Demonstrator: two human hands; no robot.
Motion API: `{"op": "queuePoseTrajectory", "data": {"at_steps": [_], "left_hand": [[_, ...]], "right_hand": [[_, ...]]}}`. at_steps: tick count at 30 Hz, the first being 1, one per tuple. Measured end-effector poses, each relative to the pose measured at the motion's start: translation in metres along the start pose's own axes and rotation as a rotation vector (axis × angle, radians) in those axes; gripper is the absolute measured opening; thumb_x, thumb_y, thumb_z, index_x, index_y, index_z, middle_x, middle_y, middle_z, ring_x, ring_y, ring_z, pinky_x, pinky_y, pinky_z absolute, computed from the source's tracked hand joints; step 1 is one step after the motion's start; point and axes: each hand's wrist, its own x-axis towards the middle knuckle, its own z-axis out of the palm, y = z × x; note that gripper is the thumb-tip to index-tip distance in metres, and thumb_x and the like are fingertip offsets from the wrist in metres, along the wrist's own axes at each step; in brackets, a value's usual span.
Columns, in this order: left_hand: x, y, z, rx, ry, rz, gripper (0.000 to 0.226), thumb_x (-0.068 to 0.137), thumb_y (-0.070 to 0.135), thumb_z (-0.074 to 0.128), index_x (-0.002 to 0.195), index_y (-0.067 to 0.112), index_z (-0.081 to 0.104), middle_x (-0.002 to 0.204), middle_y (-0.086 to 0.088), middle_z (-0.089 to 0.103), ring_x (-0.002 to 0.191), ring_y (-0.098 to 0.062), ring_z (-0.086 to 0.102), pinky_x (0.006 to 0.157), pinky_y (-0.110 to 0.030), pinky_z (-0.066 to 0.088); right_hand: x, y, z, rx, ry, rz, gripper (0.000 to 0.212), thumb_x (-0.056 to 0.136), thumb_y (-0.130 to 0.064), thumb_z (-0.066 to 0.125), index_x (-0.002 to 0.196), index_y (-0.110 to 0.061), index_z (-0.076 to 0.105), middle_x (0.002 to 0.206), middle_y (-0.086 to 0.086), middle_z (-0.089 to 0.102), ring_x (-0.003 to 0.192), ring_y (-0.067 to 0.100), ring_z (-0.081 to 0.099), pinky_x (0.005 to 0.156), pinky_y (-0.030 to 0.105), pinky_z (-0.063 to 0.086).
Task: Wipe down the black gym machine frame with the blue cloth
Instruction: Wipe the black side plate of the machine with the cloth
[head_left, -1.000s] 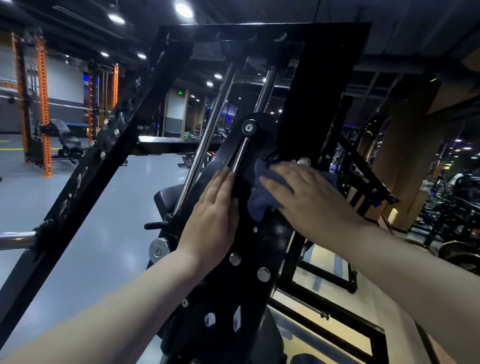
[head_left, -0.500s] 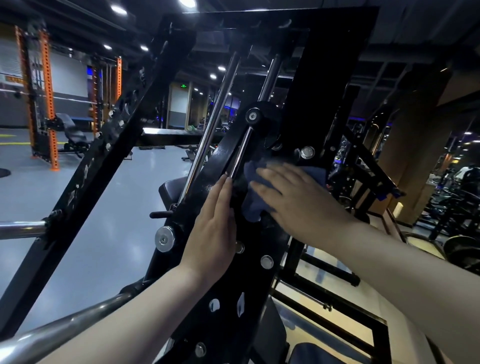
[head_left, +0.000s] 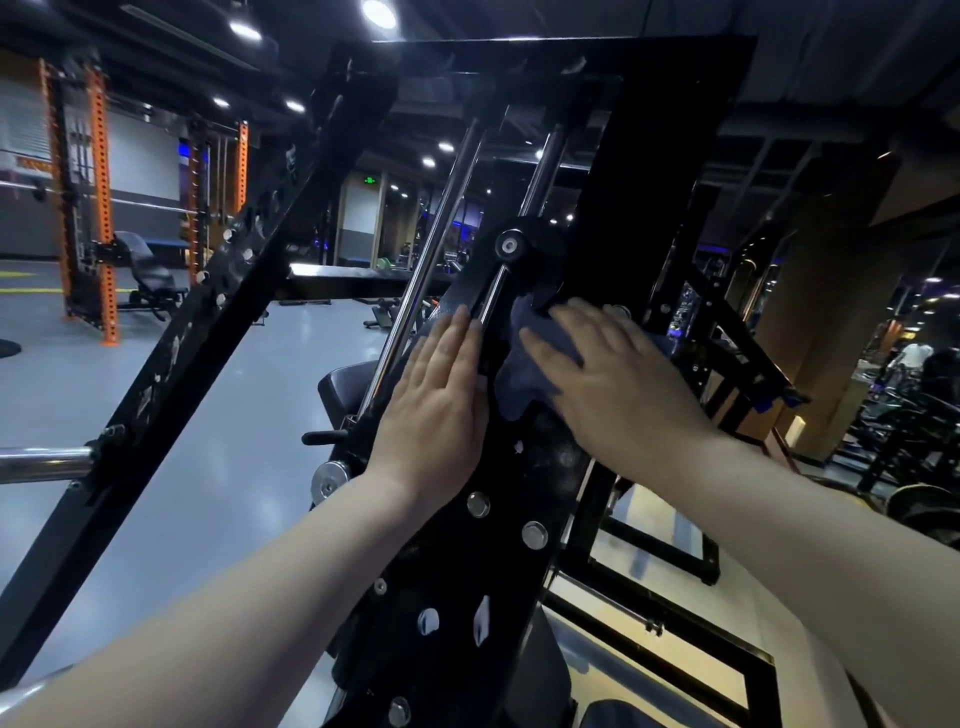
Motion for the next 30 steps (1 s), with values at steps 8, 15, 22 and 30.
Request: {"op": "queuePoseTrajectory", "data": {"at_steps": [8, 15, 22, 30], "left_hand": [[-0.004, -0.001, 0.006, 0.025, 0.093, 0.054, 0.051, 0.107, 0.027, 0.035, 0.150, 0.001, 0.042, 0.160, -0.014, 0.037, 0.152, -0.028, 0.028, 0.120, -0.050, 0.031], [-0.004, -0.003, 0.005, -0.009, 0.085, 0.047, 0.054, 0.108, 0.033, 0.034, 0.149, 0.000, 0.044, 0.158, -0.015, 0.040, 0.152, -0.026, 0.028, 0.121, -0.048, 0.029], [-0.020, 0.000, 0.002, -0.153, 0.058, -0.054, 0.059, 0.107, 0.032, 0.037, 0.158, 0.005, 0.024, 0.165, -0.010, 0.026, 0.155, -0.021, 0.019, 0.123, -0.045, 0.027], [-0.064, 0.026, 0.020, -0.301, 0.089, -0.232, 0.074, 0.105, 0.020, 0.040, 0.157, 0.000, -0.008, 0.167, -0.022, -0.002, 0.157, -0.022, -0.002, 0.125, -0.029, 0.011]], "right_hand": [[-0.022, -0.019, 0.009, 0.047, -0.070, -0.185, 0.070, 0.078, -0.015, 0.075, 0.144, -0.022, 0.054, 0.152, 0.014, 0.048, 0.139, 0.032, 0.048, 0.117, 0.047, 0.036], [-0.018, -0.022, 0.003, -0.013, 0.006, -0.006, 0.060, 0.096, -0.037, 0.049, 0.150, -0.011, 0.046, 0.156, 0.015, 0.043, 0.146, 0.032, 0.038, 0.122, 0.050, 0.026], [0.002, 0.002, 0.002, 0.045, 0.030, 0.020, 0.064, 0.085, -0.018, 0.076, 0.145, -0.012, 0.053, 0.149, 0.016, 0.050, 0.138, 0.036, 0.047, 0.115, 0.049, 0.035], [-0.017, -0.016, 0.008, 0.011, -0.041, -0.199, 0.065, 0.081, -0.025, 0.072, 0.143, -0.016, 0.056, 0.149, 0.013, 0.051, 0.137, 0.033, 0.048, 0.120, 0.044, 0.026]]}}
